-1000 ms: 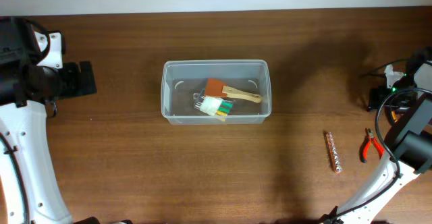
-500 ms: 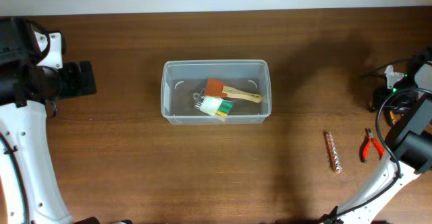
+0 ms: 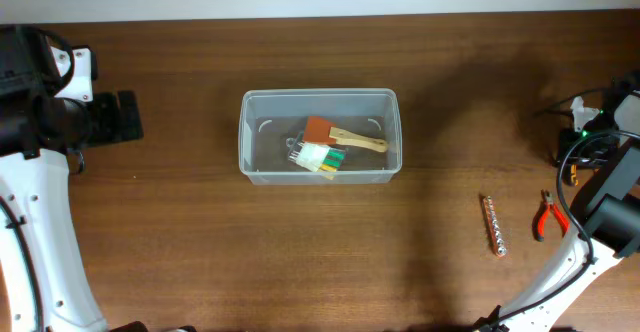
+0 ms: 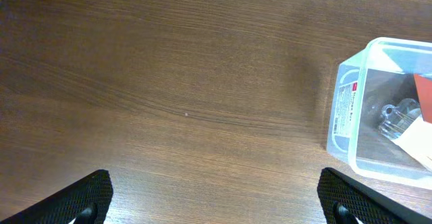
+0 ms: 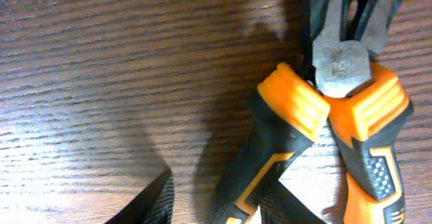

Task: Pack container
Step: 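Lower the right gripper and grasp the orange-black pliers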

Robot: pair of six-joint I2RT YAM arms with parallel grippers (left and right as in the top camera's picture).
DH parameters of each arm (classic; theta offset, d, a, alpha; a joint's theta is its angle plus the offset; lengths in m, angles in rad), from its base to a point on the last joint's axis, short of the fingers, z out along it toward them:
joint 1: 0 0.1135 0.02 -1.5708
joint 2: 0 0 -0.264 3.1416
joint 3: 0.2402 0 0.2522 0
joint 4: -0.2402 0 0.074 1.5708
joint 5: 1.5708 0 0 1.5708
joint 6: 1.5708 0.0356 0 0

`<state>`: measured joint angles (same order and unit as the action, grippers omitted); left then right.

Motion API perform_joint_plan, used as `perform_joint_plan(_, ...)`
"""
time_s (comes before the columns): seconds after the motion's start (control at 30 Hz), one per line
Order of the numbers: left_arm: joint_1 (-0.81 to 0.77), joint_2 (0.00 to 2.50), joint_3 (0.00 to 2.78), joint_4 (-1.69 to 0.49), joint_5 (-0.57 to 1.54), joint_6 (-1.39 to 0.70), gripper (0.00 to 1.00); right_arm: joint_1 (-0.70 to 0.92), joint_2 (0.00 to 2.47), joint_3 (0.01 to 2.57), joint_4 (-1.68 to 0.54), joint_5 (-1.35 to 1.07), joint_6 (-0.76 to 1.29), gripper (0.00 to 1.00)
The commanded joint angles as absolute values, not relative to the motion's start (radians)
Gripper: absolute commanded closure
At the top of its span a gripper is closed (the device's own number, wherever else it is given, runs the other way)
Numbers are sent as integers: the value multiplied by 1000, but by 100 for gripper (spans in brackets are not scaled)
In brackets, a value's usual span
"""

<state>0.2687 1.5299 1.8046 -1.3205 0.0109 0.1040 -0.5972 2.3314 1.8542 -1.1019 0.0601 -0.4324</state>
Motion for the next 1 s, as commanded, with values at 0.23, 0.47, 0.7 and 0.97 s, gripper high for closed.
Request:
perform_joint_plan(0.23, 273, 1533, 1820, -1321, 1, 91, 1, -604, 2364, 1842, -1099, 88, -356, 60)
perform_joint_plan(0.47, 273, 1533, 1820, -1321, 1, 91, 1, -604, 2364, 1842, -1100, 88, -349, 69)
perform_joint_plan(0.7, 273, 1533, 1820, -1321, 1, 91, 1, -616, 2364, 1842, -1099, 88, -314, 74)
perform_joint_plan(0.97, 273, 1533, 1820, -1320, 1, 91, 1, -630, 2364, 1844, -1111, 87, -292, 78)
